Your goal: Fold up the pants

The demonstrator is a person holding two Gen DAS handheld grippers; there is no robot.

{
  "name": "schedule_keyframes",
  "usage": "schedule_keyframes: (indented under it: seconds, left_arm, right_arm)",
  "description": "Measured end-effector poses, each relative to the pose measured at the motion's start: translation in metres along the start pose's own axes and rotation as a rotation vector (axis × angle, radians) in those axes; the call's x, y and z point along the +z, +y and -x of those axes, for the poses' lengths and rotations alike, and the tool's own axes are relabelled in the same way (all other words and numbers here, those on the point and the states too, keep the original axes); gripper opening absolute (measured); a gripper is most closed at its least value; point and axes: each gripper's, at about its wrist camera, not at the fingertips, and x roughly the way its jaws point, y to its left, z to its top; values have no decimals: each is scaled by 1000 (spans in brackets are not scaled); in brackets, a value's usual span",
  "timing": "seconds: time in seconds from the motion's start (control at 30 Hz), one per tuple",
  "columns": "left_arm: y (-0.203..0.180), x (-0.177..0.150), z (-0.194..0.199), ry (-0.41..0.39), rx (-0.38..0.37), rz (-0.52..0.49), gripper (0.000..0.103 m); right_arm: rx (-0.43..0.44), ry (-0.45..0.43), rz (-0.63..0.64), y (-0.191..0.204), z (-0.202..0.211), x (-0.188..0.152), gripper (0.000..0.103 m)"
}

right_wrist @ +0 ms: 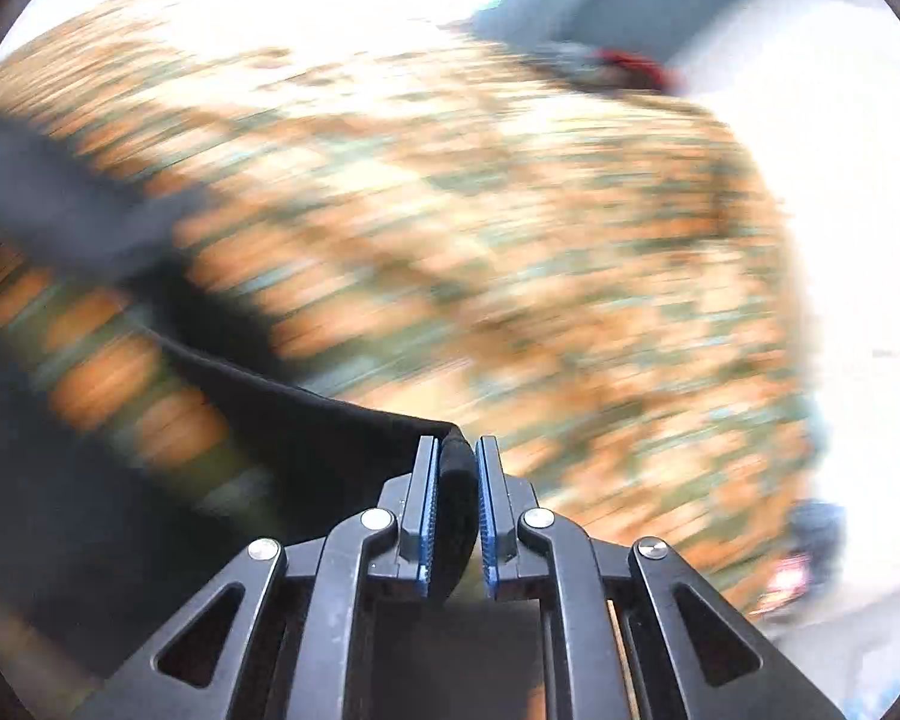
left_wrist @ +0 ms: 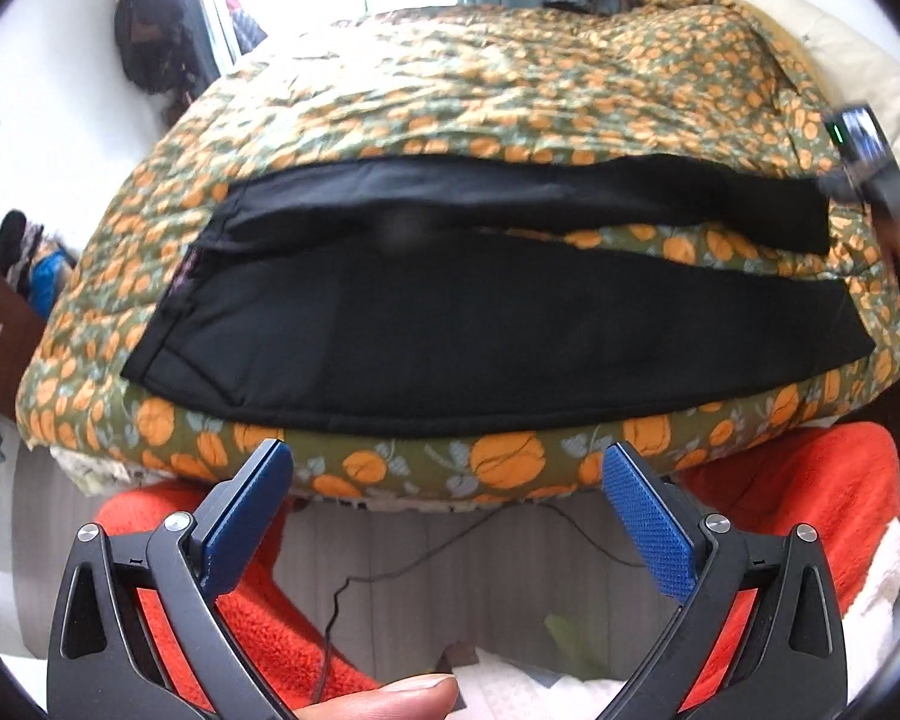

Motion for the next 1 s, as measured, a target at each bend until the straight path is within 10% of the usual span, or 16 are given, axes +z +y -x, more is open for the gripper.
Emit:
schedule_keyframes:
  seconds: [0.1, 0.17, 0.57, 0.77, 1.0]
  left_arm:
    - [3, 5, 3, -9, 14, 7, 103]
    - [12, 8, 1, -28, 29, 37, 103]
    - [24, 18, -50, 17, 8, 66, 103]
    - [52, 6, -78, 100, 5, 135, 103]
    - [82, 3, -102, 141, 17, 217, 103]
  right_arm:
    - [-175, 148, -152, -73, -53, 27, 53]
    - [-144, 165, -259, -96, -59, 28, 53]
    - [842, -48, 147, 189, -2, 145, 51]
    - [833, 50, 495, 316, -25, 200, 36]
    - [826, 199, 695, 354, -54, 208, 28]
